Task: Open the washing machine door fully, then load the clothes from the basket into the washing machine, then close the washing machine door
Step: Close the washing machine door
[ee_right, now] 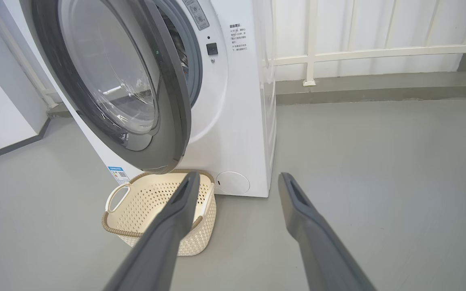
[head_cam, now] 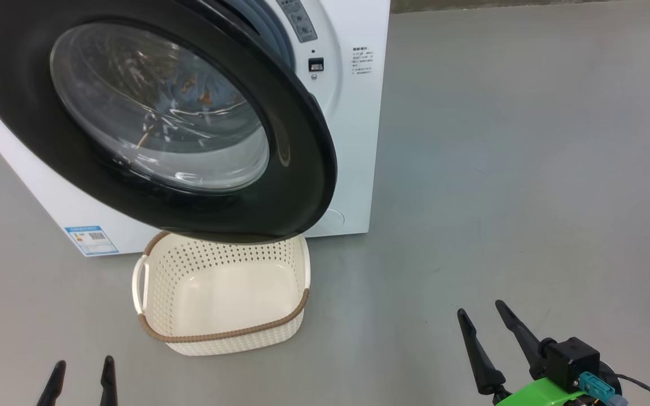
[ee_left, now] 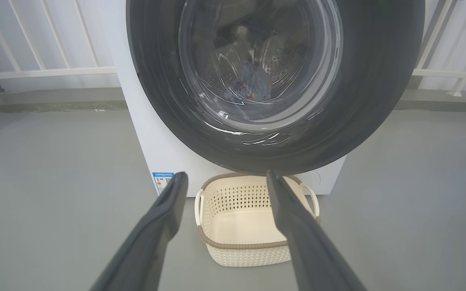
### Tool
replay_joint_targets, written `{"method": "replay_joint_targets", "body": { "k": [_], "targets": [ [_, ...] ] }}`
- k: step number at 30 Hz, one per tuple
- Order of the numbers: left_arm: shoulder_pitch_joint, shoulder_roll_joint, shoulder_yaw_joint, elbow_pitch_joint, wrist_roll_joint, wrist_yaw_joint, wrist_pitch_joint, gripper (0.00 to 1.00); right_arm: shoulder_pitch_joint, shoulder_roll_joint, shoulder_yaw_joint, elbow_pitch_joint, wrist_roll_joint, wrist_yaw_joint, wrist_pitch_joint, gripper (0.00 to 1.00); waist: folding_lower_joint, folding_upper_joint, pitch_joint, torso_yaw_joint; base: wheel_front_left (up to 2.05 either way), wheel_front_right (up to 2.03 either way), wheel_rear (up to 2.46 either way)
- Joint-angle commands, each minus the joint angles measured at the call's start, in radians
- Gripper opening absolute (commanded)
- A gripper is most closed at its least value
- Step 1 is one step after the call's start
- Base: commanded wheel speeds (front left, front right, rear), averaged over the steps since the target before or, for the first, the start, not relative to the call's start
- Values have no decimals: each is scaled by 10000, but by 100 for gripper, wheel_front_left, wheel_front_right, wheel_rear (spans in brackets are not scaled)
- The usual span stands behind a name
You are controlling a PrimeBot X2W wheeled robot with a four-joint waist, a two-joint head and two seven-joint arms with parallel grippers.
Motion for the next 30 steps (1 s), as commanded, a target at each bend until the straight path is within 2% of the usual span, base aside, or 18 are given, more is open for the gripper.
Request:
{"method": "replay_joint_targets", "body": {
  "k": [1,4,5,6,7,14,20,25,30],
  "targets": [
    [-252,160,285,-193,-73,-15,-62,100,-137,15,238,-285,-54,16,-122,100,0,0,17,6,0,0,0],
    [-266,162,236,-227,-155,-15,-62,100,-145,15,226,-285,-52,16,-122,100,0,0,45,10,0,0,0],
    [-266,174,216,-253,-170,-15,-62,100,-149,15,200,-280,-48,16,-122,80,0,0,61,10,0,0,0],
    [-256,176,196,-262,-180,-15,-63,100,-149,15,173,-272,-25,16,-122,43,0,0,75,10,0,0,0],
    [-251,173,181,-263,-192,-15,-63,100,-154,15,152,-279,-15,16,-122,0,0,0,90,15,0,0,0],
    [-308,175,70,-235,-229,-15,-63,100,-217,15,-343,-645,172,16,-122,0,0,0,171,31,0,0,0],
    [-394,222,34,-226,-350,-15,-63,100,-576,15,-604,-2410,463,16,-122,0,0,0,304,22,0,0,0],
    [-487,225,-20,-198,-441,-15,-63,100,-1097,15,37,-4105,434,16,-122,0,0,0,382,43,0,0,0],
    [-652,215,-205,-168,-519,-15,-63,100,-1719,-270,1335,-4831,279,16,-122,0,0,0,499,206,0,0,0]
  ]
}}
